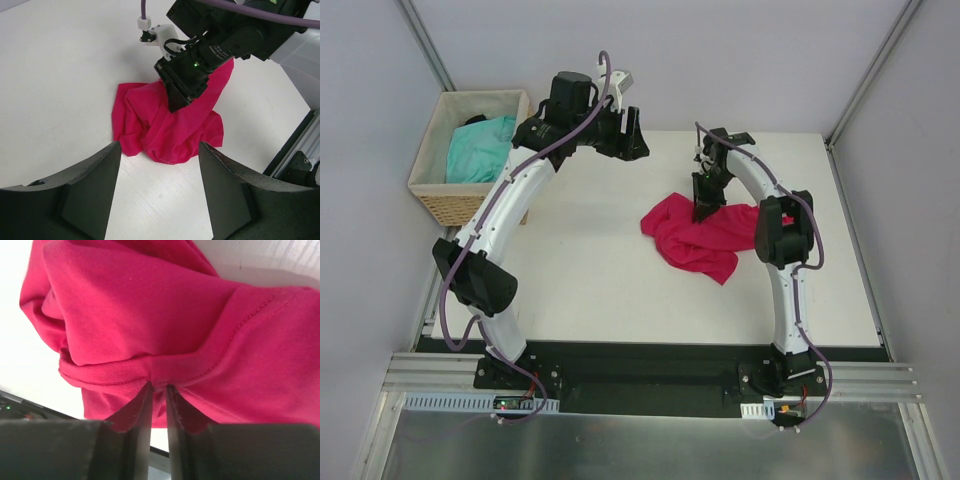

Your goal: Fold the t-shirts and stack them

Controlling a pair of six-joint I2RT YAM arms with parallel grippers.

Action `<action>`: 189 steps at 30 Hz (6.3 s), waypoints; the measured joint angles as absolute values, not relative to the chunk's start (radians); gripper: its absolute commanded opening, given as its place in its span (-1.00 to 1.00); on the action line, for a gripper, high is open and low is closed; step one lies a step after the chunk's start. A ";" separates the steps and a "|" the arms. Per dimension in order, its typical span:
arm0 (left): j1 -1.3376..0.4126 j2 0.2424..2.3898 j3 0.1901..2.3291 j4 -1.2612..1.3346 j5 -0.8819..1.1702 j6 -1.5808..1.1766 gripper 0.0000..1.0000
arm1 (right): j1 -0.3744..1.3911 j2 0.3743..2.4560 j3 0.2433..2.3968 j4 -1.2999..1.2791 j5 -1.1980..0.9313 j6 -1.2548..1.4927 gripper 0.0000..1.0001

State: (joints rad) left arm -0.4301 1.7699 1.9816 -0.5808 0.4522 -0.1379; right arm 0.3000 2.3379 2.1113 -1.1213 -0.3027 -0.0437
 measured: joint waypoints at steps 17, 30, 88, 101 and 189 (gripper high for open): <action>-0.430 1.769 1.990 -0.582 0.475 -0.138 0.22 | 0.354 2.073 2.128 -1.143 -0.027 -0.049 -0.98; -0.430 1.824 2.086 -0.582 0.522 -0.141 0.23 | 0.246 1.930 2.053 -1.274 0.393 0.009 -0.98; -0.499 2.369 1.978 -0.622 0.482 -0.300 0.00 | 0.130 1.862 1.912 -1.201 -0.117 0.125 0.30; -0.519 2.389 2.001 -0.600 0.503 -0.308 -1.00 | 0.130 1.862 1.912 -1.202 -0.117 0.108 0.23; -0.358 1.932 2.051 -0.972 0.163 -0.329 0.07 | 0.447 2.447 2.240 -0.892 -0.236 -0.051 -0.99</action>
